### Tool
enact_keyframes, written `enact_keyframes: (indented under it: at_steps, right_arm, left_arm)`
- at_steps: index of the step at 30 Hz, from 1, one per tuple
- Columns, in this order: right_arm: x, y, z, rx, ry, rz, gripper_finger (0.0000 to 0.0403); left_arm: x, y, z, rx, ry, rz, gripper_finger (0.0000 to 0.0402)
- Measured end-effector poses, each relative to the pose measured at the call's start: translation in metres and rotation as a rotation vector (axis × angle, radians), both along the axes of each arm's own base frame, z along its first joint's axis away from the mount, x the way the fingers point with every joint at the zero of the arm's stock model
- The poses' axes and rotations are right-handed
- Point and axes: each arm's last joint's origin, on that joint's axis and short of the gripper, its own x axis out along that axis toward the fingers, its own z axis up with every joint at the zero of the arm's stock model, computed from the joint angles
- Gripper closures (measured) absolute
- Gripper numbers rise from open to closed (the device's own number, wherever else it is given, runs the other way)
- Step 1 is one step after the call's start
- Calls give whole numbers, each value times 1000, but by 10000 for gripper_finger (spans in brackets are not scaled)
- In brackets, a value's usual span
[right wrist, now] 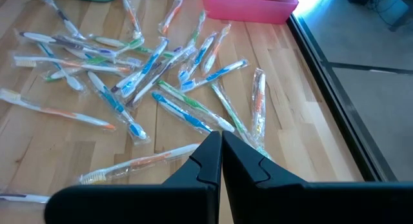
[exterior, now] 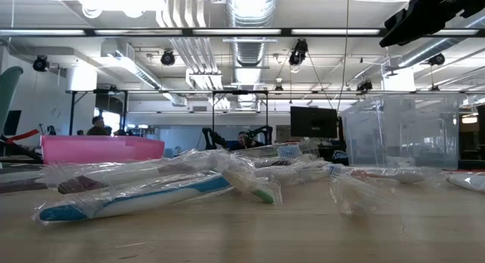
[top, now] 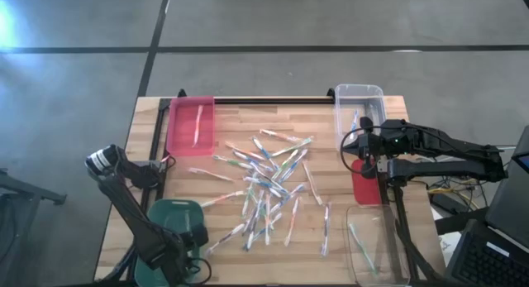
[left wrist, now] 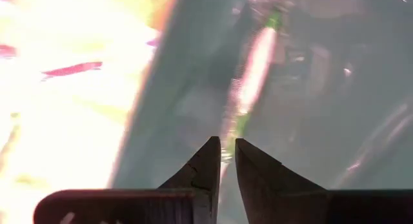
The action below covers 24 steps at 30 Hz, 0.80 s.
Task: Pick & Place Toothbrushes
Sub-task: Put the blue toothbrush into the top transparent bin
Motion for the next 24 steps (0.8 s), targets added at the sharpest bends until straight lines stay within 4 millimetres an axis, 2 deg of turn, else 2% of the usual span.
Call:
enact_keyframes:
  at_steps: [4,10,15,19,22,24]
  right_arm:
    - [0,0,0,0,0,0,394]
    - [0,0,0,0,0,0,394]
    - [0,0,0,0,0,0,394]
    - [0,0,0,0,0,0,394]
    - [0,0,0,0,0,0,394]
    - [0,0,0,0,0,0,394]
  left_arm:
    - [4,-4,27,12,-53,4,349]
    - [13,-14,85,-74,-201,-2,349]
    - [24,-22,131,-153,-461,-40,349]
    - [35,-29,159,-218,-718,17,348]
    - [43,-24,174,-243,-824,60,348]
    - [48,-12,183,-257,-852,100,348]
